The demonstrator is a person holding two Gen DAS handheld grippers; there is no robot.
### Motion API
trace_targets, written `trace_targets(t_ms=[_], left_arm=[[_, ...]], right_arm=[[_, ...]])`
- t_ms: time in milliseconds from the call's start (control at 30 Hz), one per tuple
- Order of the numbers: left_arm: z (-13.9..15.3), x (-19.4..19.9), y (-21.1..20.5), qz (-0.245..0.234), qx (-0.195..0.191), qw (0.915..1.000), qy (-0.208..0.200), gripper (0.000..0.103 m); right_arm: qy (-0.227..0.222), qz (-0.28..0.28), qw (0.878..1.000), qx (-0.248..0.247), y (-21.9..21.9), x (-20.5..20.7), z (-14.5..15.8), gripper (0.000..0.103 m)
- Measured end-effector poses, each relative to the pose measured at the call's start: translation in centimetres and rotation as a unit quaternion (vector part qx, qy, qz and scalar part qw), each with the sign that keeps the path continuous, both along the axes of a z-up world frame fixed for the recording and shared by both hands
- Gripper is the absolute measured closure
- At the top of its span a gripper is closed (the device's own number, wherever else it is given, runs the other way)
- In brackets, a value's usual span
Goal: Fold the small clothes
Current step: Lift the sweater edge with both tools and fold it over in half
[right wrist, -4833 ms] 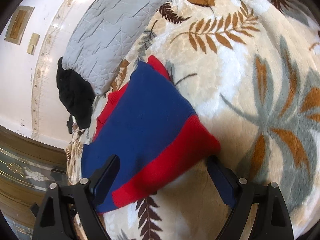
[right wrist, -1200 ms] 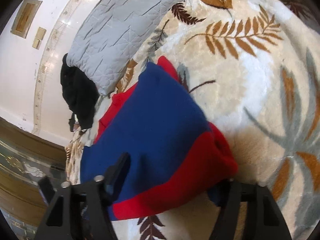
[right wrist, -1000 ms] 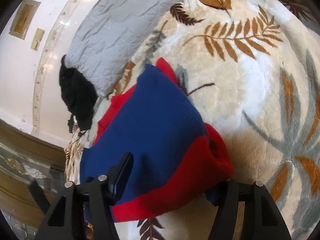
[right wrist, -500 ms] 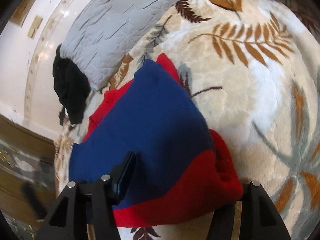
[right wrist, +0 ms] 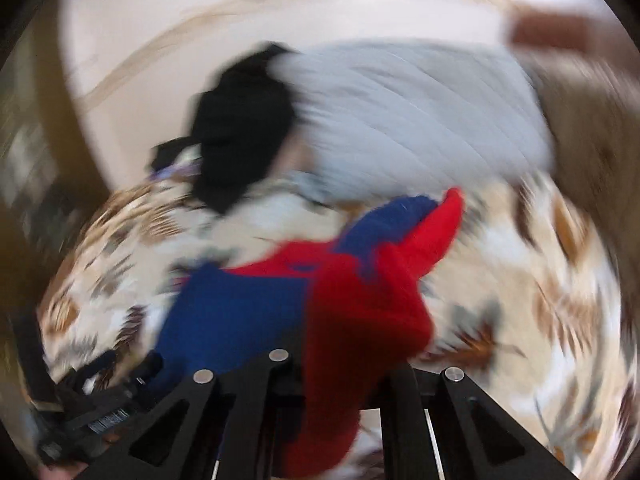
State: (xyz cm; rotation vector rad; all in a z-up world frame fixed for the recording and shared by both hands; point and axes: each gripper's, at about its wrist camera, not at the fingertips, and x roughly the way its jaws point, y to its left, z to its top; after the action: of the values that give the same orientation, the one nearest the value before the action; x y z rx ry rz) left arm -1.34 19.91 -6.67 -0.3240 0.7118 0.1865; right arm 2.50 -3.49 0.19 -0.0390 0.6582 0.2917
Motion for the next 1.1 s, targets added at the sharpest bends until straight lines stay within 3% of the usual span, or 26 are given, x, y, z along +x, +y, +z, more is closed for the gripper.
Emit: trace_targets(t_ms=[100, 167, 200, 433, 500, 633, 833, 900, 967, 1100], left_arm=[[-0.9, -2.1, 3.9, 0.039, -0.009, 0.9992, 0.001, 0.002], [-1.9, -2.7, 5.3, 0.051, -0.014, 0.9985, 0.013, 0.002], [-2.5, -2.8, 5.9, 0.055, -0.023, 0.9981, 0.017, 0.002], [-3.3, -3.3, 6.3, 0.028, -0.065, 0.9974, -0.009, 0.002], [-3.2, -3.3, 6.3, 0.017, -0.08, 0.9965, -0.018, 0.002], [-2.9, -3.4, 6.8, -0.01, -0.124, 0.9916, -0.036, 0.002], [0.2, -1.5, 5.4, -0.093, -0.185, 0.976, -0.067, 0.002], [0.9, 0.8, 4.3, -0.129, -0.205, 0.9687, -0.053, 0.002], [1.3, 3.4, 3.0, -0.142, -0.204, 0.9682, -0.033, 0.002], [0.1, 7.6, 1.1, -0.174, -0.232, 0.9567, 0.029, 0.007]], right_arm=[[0.039, 0.083, 0.994, -0.055, 6.9, -0.5, -4.9, 0.092], [0.104, 0.107, 0.985, -0.091, 9.5, 0.6, -10.0, 0.092], [0.105, 0.107, 0.985, -0.088, 9.9, 0.6, -10.8, 0.092], [0.035, 0.11, 0.992, -0.048, 10.1, -0.4, -4.3, 0.092], [0.04, 0.122, 0.991, -0.034, 10.6, -0.8, -5.1, 0.092], [0.101, 0.121, 0.987, -0.037, 11.0, -0.2, -10.5, 0.092], [0.093, 0.122, 0.988, -0.012, 10.8, 0.1, -9.0, 0.092], [0.093, 0.119, 0.989, 0.002, 10.5, 0.1, -9.3, 0.092], [0.09, 0.118, 0.989, 0.018, 9.7, -0.7, -9.2, 0.092], [0.088, 0.118, 0.987, 0.059, 8.3, -0.9, -8.5, 0.092]])
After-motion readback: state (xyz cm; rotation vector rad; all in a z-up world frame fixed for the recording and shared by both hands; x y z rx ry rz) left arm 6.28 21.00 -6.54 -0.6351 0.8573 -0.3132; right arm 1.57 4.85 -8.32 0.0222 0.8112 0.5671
